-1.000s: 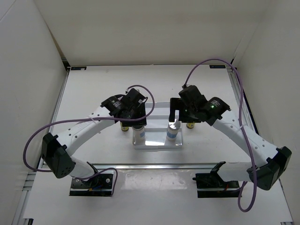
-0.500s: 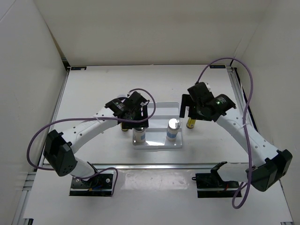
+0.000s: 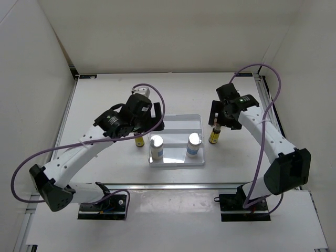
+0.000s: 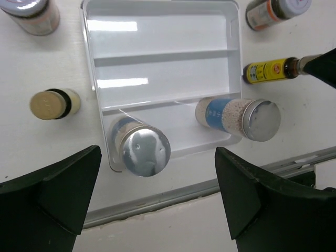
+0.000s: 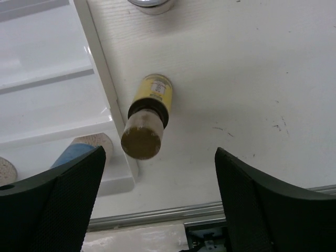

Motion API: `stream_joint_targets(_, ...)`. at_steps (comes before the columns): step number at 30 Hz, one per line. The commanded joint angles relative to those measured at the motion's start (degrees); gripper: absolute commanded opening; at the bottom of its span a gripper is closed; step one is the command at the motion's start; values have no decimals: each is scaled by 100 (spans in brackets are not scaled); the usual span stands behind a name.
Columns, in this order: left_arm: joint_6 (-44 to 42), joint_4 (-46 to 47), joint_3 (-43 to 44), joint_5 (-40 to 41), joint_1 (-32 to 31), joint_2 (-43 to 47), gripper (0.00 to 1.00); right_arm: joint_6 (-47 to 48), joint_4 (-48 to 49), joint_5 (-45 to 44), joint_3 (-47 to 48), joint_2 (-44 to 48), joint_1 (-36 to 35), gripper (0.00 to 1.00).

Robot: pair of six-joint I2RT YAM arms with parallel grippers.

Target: Organize the condiment bottles

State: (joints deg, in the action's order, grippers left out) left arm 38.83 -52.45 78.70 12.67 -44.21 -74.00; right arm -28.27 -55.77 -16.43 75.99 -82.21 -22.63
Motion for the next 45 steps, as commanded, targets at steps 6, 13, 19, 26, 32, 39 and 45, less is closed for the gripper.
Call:
stream_joint_targets(6,-253,-38,-241,78,650,465,100,190,382,359,118,-401,48,69)
stream_joint_targets(13,-375,-38,-416,-80,992,571,100,190,435,474,65,-515,101,22)
stream_joint_targets(19,-482,-90,-469,43,1107,571,100,339,49,-9,539,-270,-100,0)
stream_joint_targets(26,-586,-90,-574,96,1353,571,100,472,-127,-107,1357,91,-636,0)
stream_joint_targets(32,-587,-90,-680,96,1528,571,100,524,-13,-54,1498,-75,-1102,0)
stream_joint_targets(39,-587,-90,-865,43,1634,623,100,420,426,385,1042,-610,-1156,0)
stream_joint_targets(45,-692,-90,-979,-10,1740,623,100,367,654,438,769,-954,-1208,0)
